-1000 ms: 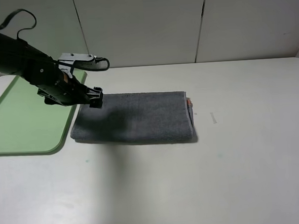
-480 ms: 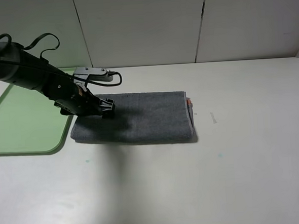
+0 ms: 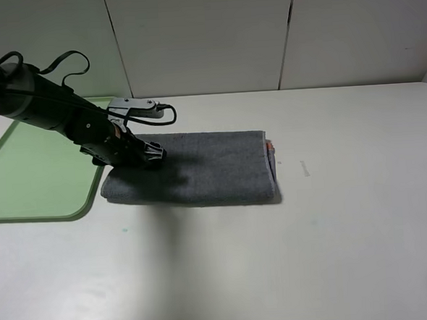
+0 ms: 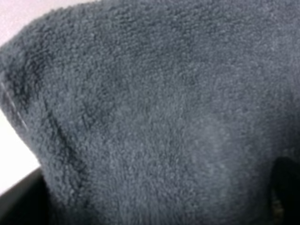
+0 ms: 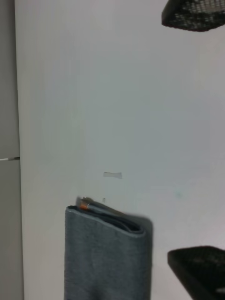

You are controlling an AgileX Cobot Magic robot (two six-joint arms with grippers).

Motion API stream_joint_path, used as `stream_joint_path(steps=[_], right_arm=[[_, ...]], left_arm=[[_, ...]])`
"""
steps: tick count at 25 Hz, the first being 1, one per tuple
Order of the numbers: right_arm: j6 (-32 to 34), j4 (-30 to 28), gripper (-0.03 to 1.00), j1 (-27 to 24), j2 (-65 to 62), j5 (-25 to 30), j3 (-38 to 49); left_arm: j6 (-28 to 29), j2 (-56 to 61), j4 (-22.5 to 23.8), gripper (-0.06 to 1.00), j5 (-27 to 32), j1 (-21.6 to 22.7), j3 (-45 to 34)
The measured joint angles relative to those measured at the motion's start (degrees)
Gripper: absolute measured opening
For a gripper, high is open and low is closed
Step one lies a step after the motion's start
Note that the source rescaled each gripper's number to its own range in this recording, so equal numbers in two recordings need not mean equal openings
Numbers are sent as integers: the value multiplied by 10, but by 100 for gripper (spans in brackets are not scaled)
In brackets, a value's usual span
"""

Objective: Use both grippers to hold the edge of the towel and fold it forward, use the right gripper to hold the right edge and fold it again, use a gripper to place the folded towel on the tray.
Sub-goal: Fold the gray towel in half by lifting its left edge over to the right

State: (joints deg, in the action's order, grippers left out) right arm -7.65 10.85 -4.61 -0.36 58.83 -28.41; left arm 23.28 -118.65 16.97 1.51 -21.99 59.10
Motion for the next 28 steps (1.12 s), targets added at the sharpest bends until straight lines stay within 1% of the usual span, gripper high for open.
stream_joint_path(steps=[2,5,8,9,18,22,23,25,28], right_arm=[[0,0,100,0,0,0,0],[0,0,100,0,0,0,0],[0,0,100,0,0,0,0],[0,0,100,0,0,0,0],[0,0,100,0,0,0,0],[0,0,100,0,0,0,0],[0,0,100,0,0,0,0],[0,0,100,0,0,0,0],[0,0,100,0,0,0,0]], left_arm=[[0,0,-1,62,-2,-2,0],[1,-1,-12,38,-4,-3,0],[4,-1,-13,20,-5,-5,0],[5,-1,-13,17,-5,-5,0],[12,6,-13,16,2,-5,0],[12,25,-13,16,40,-5,-2],[12,25,-13,16,40,-5,-2],[12,48,-13,15,69,-5,-3],[12,66,-13,15,84,-5,-3]])
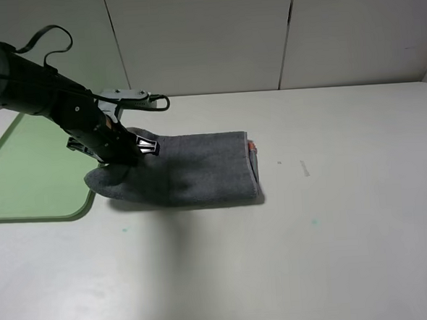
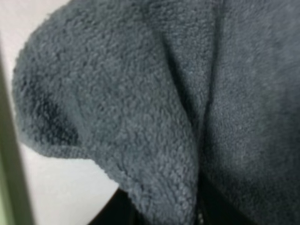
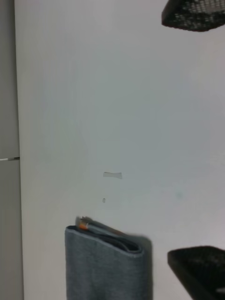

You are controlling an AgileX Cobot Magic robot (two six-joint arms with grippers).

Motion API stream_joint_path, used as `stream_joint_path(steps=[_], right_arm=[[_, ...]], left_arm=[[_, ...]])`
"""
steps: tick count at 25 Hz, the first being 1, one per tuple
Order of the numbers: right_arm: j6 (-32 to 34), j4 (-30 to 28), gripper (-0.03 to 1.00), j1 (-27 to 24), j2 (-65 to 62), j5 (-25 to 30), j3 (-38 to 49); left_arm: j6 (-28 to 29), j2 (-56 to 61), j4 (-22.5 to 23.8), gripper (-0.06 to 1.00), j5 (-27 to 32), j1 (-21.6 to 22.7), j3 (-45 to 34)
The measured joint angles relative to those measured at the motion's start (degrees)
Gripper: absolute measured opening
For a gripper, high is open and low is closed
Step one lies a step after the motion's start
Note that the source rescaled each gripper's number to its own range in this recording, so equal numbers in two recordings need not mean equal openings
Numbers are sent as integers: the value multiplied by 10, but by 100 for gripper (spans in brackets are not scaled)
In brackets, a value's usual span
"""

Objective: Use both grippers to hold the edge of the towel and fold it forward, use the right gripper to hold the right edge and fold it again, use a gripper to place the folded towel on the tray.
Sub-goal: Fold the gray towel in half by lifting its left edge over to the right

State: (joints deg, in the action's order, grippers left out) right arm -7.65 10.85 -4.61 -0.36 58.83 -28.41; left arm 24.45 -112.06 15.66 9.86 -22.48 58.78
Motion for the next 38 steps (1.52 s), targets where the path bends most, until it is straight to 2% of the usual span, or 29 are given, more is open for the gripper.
stream_joint_path(steps=[8,16,29,38], right_arm=[[0,0,100,0,0,0,0],[0,0,100,0,0,0,0],[0,0,100,0,0,0,0],[0,0,100,0,0,0,0]], left_arm=[[0,54,1,15,65,-12,13],[0,54,2,15,125,-82,96],[0,48,2,15,144,-165,115],[-7,7,2,15,116,-180,115]])
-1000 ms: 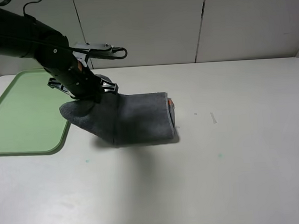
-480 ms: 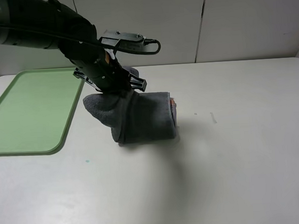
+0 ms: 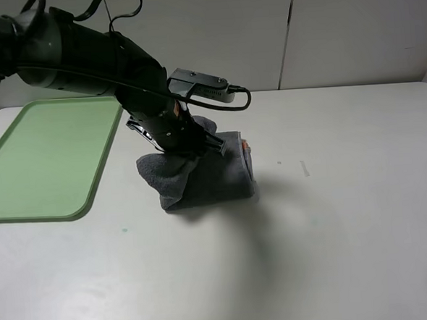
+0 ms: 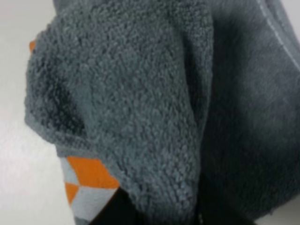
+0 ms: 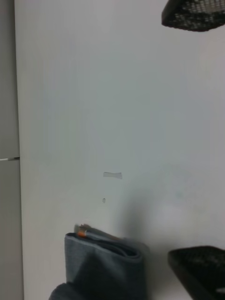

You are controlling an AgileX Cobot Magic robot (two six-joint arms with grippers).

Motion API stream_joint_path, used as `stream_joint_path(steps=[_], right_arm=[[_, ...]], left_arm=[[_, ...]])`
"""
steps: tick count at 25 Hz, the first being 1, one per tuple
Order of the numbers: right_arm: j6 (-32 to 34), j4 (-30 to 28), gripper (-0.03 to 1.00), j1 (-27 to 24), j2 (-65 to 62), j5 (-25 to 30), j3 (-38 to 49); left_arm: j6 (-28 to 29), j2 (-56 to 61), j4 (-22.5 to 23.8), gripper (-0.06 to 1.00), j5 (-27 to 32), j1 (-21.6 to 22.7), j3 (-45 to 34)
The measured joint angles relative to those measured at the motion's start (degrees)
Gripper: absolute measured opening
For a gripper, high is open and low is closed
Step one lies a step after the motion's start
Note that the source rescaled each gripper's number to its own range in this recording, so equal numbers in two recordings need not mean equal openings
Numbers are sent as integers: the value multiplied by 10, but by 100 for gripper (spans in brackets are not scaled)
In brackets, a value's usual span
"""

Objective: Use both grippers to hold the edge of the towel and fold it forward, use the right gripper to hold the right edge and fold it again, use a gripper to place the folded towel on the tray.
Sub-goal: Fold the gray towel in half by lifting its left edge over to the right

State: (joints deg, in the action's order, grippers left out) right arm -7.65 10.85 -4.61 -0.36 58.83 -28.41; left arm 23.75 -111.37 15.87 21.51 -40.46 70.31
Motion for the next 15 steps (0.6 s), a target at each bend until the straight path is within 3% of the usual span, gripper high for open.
stream_joint_path(steps=[14,15], right_arm=[[0,0,100,0,0,0,0],[0,0,100,0,0,0,0]], left_arm=[[-4,-1,0,15,-41,0,0],[-4,-1,0,27,-43,0,0]])
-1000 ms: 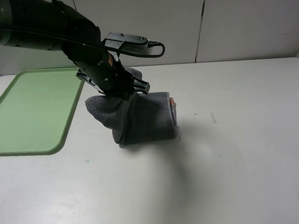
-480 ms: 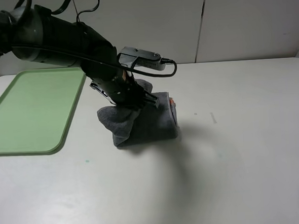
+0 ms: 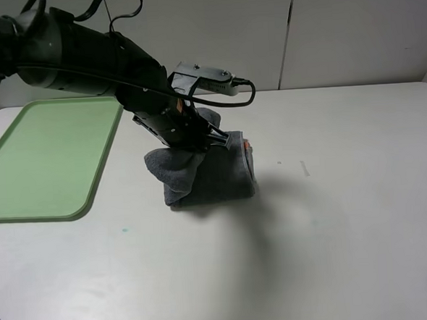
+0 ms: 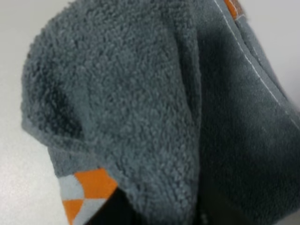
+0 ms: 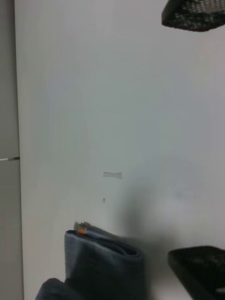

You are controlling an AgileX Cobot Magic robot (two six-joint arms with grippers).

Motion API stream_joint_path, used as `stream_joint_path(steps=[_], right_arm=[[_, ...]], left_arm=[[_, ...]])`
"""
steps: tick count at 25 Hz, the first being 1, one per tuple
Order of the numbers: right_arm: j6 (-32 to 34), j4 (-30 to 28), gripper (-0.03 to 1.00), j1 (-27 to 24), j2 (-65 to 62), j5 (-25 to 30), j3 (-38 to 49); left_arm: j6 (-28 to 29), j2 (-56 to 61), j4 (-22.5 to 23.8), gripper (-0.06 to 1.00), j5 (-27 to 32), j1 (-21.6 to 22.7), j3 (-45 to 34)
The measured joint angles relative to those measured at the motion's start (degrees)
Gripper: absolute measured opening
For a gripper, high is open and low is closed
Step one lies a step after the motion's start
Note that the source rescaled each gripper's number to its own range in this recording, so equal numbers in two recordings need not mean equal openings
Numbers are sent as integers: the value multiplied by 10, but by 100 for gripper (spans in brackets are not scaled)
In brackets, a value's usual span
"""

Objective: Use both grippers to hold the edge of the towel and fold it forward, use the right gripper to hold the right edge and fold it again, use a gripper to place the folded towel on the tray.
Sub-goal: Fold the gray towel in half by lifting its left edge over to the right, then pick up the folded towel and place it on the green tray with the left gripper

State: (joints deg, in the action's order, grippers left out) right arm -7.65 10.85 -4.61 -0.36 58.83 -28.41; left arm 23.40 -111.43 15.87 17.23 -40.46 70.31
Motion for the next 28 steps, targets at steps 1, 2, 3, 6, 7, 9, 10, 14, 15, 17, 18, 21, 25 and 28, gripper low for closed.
stream_joint_path(steps=[1,2,3,6,7,9,10,14,15,17,18,21,25,28], right_arm=[[0,0,100,0,0,0,0],[0,0,100,0,0,0,0],[0,0,100,0,0,0,0],[0,0,100,0,0,0,0],[0,0,100,0,0,0,0],[0,0,100,0,0,0,0],[0,0,100,0,0,0,0],[0,0,100,0,0,0,0],[0,0,100,0,0,0,0],[0,0,100,0,0,0,0],[0,0,100,0,0,0,0],[0,0,100,0,0,0,0],[0,0,100,0,0,0,0],[0,1,100,0,0,0,0]], left_arm=[[-1,0,0,40,-2,0,0],[-3,0,0,58,-6,0,0],[-5,0,0,74,-8,0,0],[-3,0,0,94,-9,0,0],[-3,0,0,96,-9,0,0],[-1,0,0,99,-9,0,0],[-1,0,0,99,-9,0,0],[-1,0,0,100,-9,0,0],[-1,0,0,100,-10,0,0],[-1,0,0,100,-13,0,0],[-1,0,0,100,-26,0,0],[-1,1,0,100,-50,0,0],[-1,17,0,100,-53,3,0],[4,31,0,100,-40,9,0]])
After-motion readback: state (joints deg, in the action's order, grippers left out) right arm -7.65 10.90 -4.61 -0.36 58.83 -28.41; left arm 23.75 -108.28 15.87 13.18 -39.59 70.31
